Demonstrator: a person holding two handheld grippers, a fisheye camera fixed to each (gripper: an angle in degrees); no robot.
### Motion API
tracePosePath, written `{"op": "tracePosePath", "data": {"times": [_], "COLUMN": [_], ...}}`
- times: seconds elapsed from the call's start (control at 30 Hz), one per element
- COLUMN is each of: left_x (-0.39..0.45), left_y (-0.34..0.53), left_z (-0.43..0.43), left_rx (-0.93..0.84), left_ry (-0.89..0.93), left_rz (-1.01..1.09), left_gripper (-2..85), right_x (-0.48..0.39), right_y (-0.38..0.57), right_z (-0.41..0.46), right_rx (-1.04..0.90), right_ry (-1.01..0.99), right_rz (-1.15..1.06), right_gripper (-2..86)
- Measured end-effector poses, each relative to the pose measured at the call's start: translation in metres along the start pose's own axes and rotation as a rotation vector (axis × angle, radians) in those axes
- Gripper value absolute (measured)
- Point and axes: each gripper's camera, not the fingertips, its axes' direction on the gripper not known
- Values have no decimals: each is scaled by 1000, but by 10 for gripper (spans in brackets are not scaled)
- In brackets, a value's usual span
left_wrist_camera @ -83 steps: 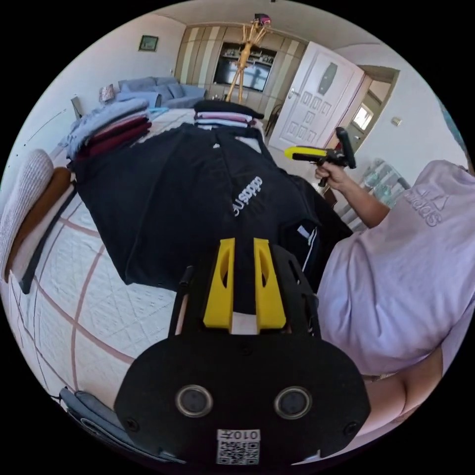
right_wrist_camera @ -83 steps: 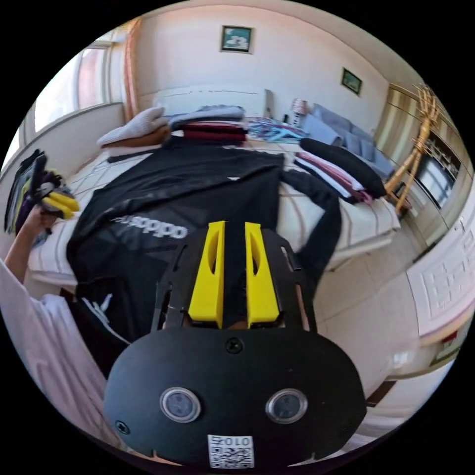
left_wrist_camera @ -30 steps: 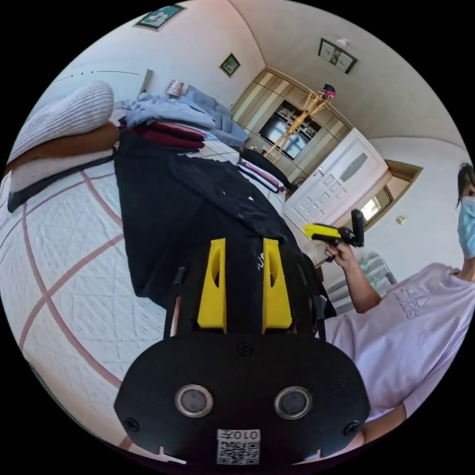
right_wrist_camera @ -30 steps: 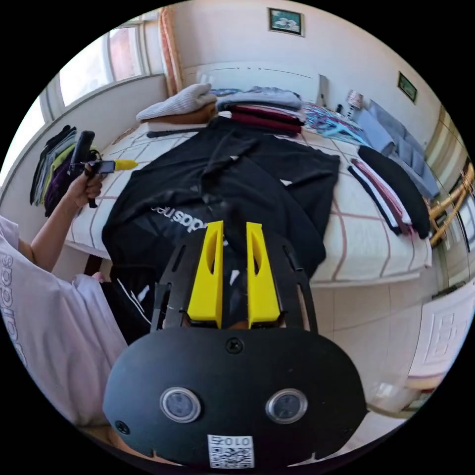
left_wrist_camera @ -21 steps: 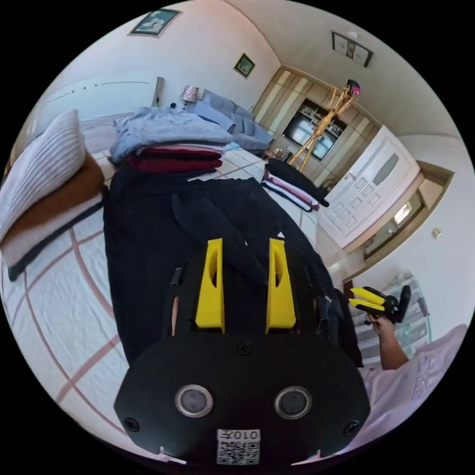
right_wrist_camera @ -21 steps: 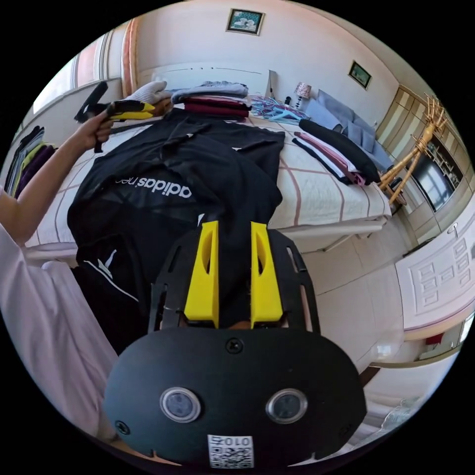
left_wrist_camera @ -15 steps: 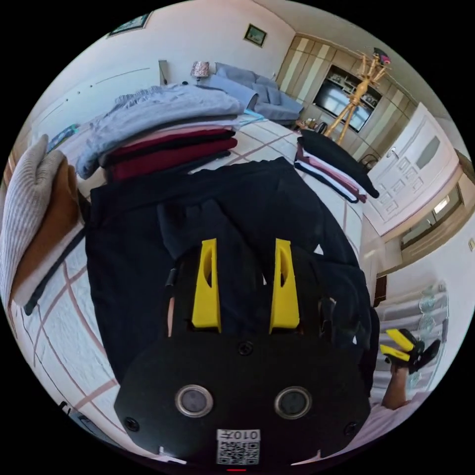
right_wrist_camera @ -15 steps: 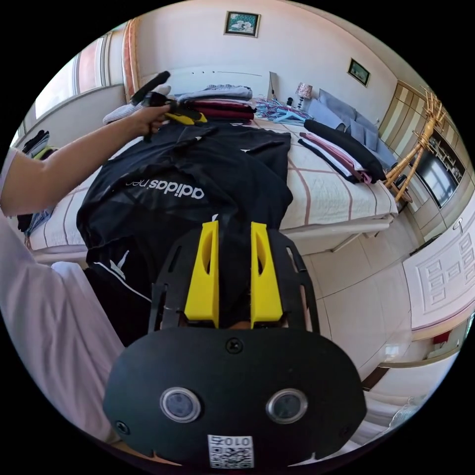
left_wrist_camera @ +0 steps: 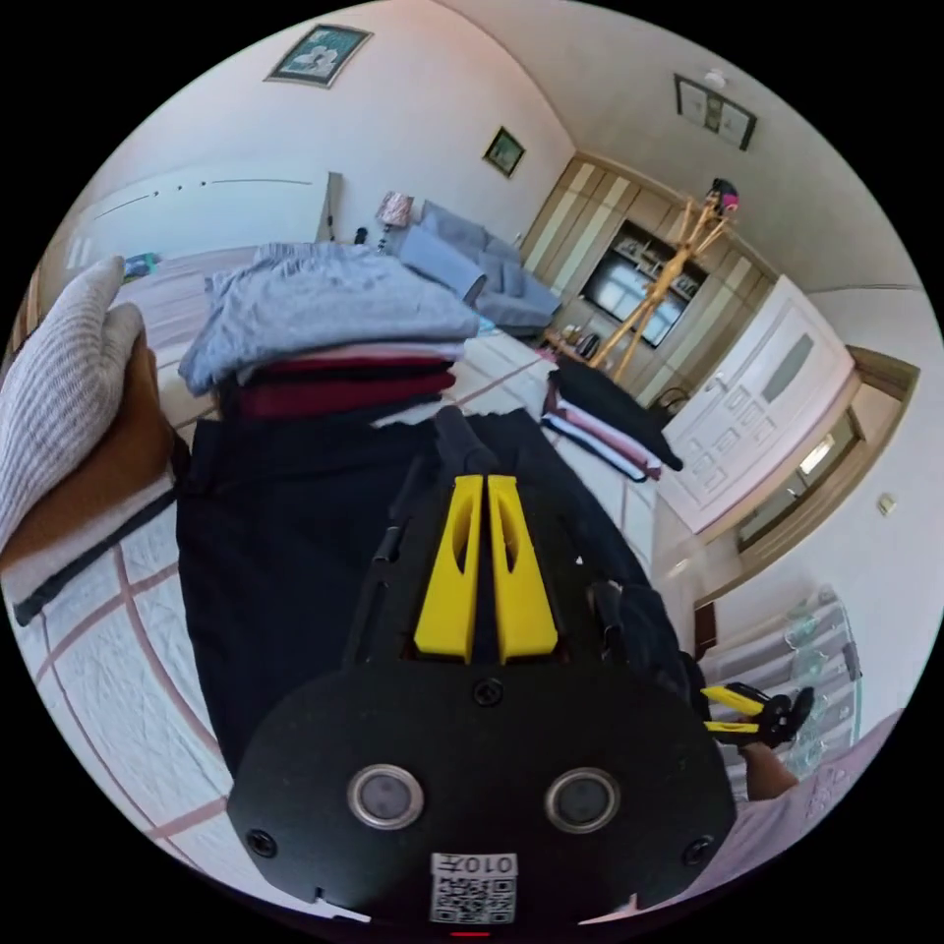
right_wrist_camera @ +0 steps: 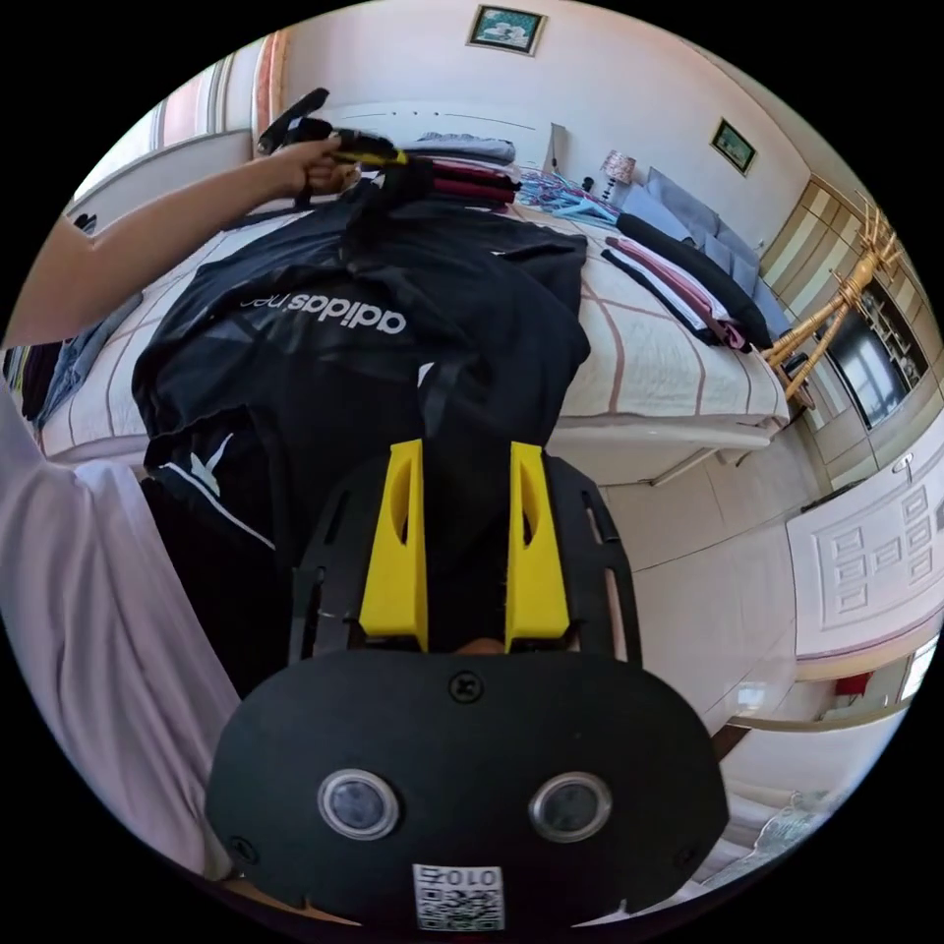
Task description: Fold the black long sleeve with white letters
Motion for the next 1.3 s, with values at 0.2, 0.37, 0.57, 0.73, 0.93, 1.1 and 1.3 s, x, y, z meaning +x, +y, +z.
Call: {"op": "tracePosePath", "data": {"times": [0.2, 0.37, 0.57, 0.73, 0.93, 1.1, 1.3], "left_x": [-26, -85, -213, -229, -220, -238, -255], "left_y": [-7, 38, 133, 151, 131, 155, 176], "left_z": [-81, -90, -11, -4, -18, -6, 4], "left_rx": [158, 240, 96, 125, 77, -13, 16], "left_ry": [250, 348, 388, 386, 334, 286, 329], "left_rz": [110, 73, -483, -494, -320, -350, -376], "left_gripper": [0, -1, -1, -1, -1, 0, 10], "right_x": [-20, -7, 7, 10, 42, 48, 56], "right_y": [-13, -21, -24, -33, -26, -12, -17], "right_z": [15, 11, 20, 21, -14, -8, 12], "right_rx": [-93, -109, -195, -193, -177, -246, -324], "right_ry": [89, 16, 36, 78, 60, 53, 22], "right_rz": [-35, 61, 88, 89, 144, 163, 76], "right_gripper": [117, 101, 71, 40, 35, 36, 76]}}
